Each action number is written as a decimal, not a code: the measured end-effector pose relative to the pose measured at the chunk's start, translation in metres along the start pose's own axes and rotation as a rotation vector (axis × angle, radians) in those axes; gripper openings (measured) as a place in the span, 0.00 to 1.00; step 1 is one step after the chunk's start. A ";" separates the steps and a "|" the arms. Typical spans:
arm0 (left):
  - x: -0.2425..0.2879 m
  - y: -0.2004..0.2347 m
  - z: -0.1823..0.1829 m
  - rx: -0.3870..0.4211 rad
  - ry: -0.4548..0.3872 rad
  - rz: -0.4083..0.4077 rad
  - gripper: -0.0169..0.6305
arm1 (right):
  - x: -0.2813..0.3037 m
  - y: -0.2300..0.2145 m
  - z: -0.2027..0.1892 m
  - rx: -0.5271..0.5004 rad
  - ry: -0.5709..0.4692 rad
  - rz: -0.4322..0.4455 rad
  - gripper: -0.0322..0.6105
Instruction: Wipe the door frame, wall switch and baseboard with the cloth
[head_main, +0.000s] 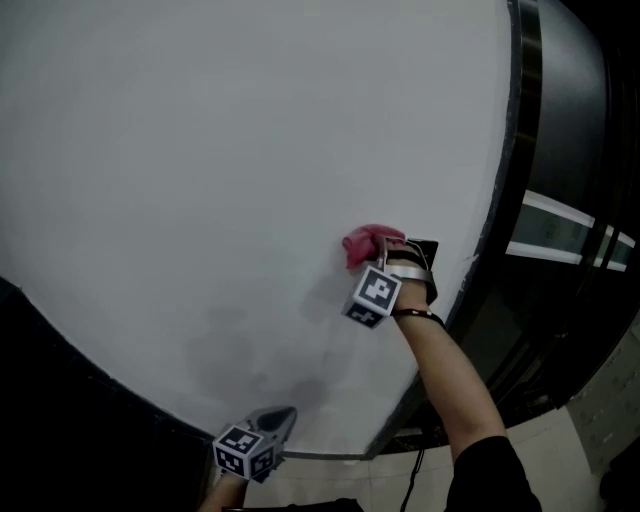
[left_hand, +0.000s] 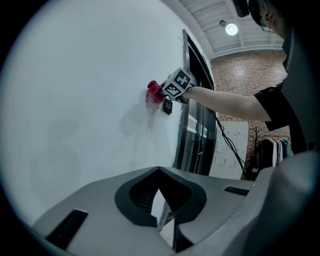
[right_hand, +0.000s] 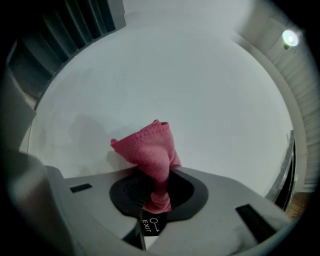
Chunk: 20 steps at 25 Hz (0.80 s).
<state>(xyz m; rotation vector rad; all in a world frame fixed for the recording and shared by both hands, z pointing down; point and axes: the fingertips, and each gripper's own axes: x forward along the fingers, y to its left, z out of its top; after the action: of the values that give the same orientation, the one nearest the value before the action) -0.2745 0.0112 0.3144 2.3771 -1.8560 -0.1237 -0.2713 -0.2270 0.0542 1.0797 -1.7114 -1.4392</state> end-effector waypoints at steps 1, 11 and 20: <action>-0.003 0.001 -0.002 0.000 0.001 0.004 0.01 | 0.000 0.005 -0.001 -0.016 0.004 -0.006 0.14; -0.003 0.005 -0.010 -0.011 0.033 0.002 0.01 | 0.002 0.042 -0.009 -0.019 0.000 0.036 0.14; -0.005 0.009 -0.020 -0.015 0.062 0.006 0.01 | 0.005 0.052 -0.012 0.034 -0.025 0.060 0.14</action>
<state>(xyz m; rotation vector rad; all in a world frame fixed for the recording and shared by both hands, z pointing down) -0.2815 0.0151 0.3357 2.3378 -1.8281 -0.0616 -0.2728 -0.2334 0.1069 1.0235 -1.7767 -1.3966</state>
